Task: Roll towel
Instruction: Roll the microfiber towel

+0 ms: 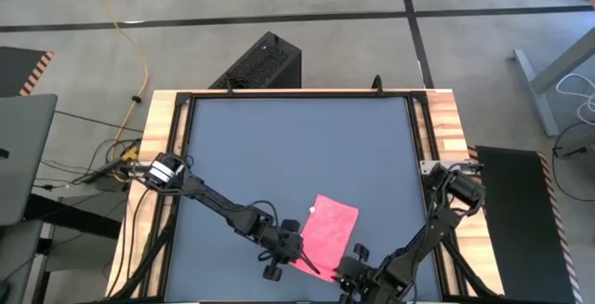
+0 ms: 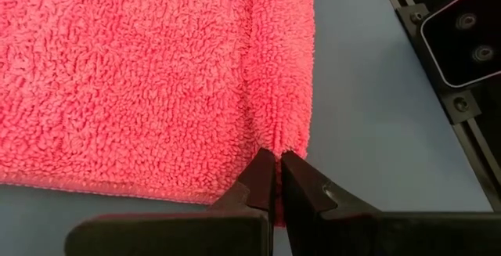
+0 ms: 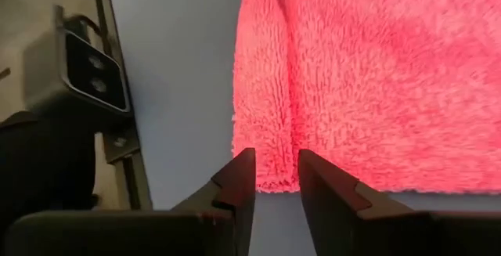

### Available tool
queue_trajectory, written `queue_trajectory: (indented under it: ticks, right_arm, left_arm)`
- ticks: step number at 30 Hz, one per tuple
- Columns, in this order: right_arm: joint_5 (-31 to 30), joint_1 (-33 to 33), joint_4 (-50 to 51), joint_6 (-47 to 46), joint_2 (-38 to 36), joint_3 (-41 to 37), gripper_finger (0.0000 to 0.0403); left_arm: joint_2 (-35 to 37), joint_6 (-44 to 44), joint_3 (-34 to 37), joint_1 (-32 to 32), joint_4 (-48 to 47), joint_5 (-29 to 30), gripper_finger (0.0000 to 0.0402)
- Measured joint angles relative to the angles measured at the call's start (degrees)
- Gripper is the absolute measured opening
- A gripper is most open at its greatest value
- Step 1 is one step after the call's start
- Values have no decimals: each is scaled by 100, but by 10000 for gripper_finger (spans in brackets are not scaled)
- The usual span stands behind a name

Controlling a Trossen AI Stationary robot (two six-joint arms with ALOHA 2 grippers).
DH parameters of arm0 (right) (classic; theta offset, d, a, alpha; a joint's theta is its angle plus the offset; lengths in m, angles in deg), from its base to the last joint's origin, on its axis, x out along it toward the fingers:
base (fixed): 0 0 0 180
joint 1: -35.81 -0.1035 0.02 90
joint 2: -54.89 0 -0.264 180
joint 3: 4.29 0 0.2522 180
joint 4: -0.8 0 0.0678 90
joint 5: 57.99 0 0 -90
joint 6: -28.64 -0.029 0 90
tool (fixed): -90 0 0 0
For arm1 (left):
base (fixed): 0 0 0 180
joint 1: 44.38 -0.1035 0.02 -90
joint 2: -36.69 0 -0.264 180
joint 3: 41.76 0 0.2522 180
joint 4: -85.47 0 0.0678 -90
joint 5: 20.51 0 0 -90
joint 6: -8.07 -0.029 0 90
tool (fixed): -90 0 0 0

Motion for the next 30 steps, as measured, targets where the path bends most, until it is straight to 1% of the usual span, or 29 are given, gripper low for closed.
queue_trajectory:
  ticks: [7,13,16,20,30]
  right_arm:
    - [-44,-8,22,120,-328,0,129]
    - [-104,-43,-786,1244,-297,0,129]
    - [-102,-65,-948,1860,-290,0,129]
    - [-106,-83,-1102,2911,-290,0,129]
    - [-105,-39,-1338,3701,-11,13,129]
  left_arm:
    - [0,78,2,-40,-7,-38,0]
    - [0,257,4,-124,-7,-190,0]
    - [0,303,4,-166,-7,-247,0]
    - [0,409,7,-238,0,-383,0]
    - [0,429,9,-279,36,-470,0]
